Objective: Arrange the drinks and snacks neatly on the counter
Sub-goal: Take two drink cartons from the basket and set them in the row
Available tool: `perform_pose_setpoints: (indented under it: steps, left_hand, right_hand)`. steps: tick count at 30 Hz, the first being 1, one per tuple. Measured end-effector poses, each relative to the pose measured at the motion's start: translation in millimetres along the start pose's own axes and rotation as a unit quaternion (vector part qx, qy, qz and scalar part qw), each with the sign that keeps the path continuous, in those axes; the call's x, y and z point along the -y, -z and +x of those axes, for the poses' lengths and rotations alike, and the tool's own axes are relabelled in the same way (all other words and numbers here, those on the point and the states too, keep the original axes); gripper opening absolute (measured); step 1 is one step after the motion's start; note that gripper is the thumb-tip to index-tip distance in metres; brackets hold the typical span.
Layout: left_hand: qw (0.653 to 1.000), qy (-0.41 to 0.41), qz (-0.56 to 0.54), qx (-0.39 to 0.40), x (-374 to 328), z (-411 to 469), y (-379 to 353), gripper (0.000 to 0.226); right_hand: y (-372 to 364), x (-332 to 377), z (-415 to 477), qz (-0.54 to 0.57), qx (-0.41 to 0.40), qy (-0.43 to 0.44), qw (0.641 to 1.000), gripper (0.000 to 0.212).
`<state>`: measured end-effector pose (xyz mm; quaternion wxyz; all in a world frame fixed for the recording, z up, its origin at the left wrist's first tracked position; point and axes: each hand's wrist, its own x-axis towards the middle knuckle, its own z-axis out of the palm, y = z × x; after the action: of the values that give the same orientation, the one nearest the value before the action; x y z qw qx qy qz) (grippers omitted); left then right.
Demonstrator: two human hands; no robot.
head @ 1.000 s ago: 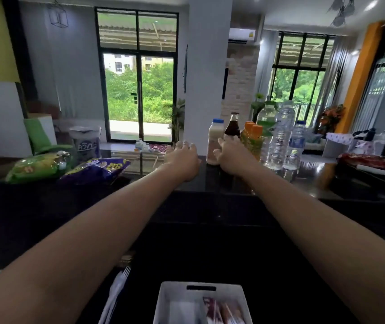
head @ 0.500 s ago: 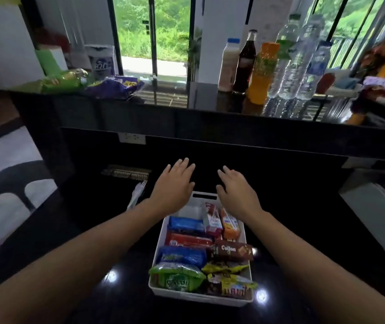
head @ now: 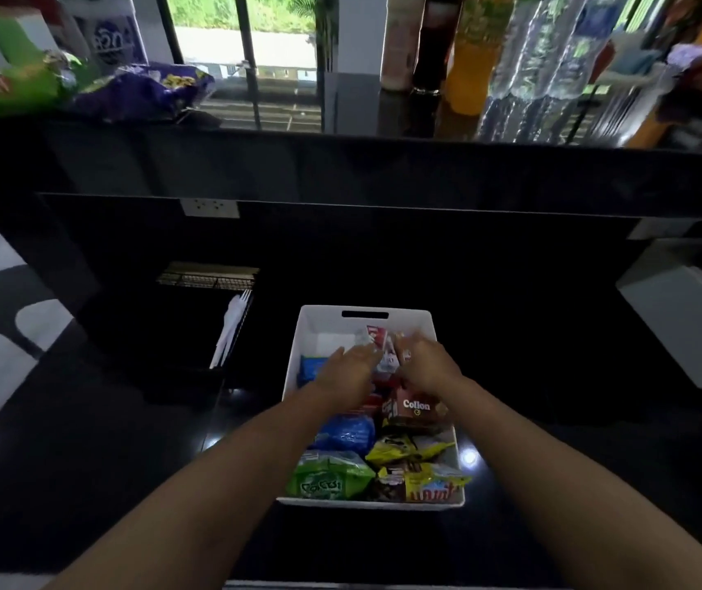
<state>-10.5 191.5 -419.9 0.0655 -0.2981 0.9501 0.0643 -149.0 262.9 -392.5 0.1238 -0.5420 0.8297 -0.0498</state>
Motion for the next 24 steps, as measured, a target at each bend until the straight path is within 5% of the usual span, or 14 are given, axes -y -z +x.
perform_pose_setpoints:
  steps: [6, 11, 15, 24]
  left_hand:
    - [0.997, -0.054, 0.052, -0.015, -2.8, 23.8, -4.7, 0.071]
    - [0.993, -0.037, 0.11, -0.039, 0.4, 31.2, -7.3, 0.072]
    - [0.99, -0.063, 0.112, -0.053, 3.9, 33.4, -7.3, 0.066]
    - [0.997, -0.021, 0.009, -0.074, 15.4, 23.3, 11.1, 0.065]
  right_hand:
    - [-10.4, -10.1, 12.9, -0.132, 0.042, 0.051, 0.989, 0.084]
    - [-19.8, -15.9, 16.7, -0.226, 0.023, 0.069, 0.971, 0.087]
    - [-18.8, -19.0, 20.8, -0.239, -0.004, 0.083, 0.967, 0.069]
    - [-16.7, -20.9, 9.2, -0.169, -0.024, 0.074, 0.983, 0.072]
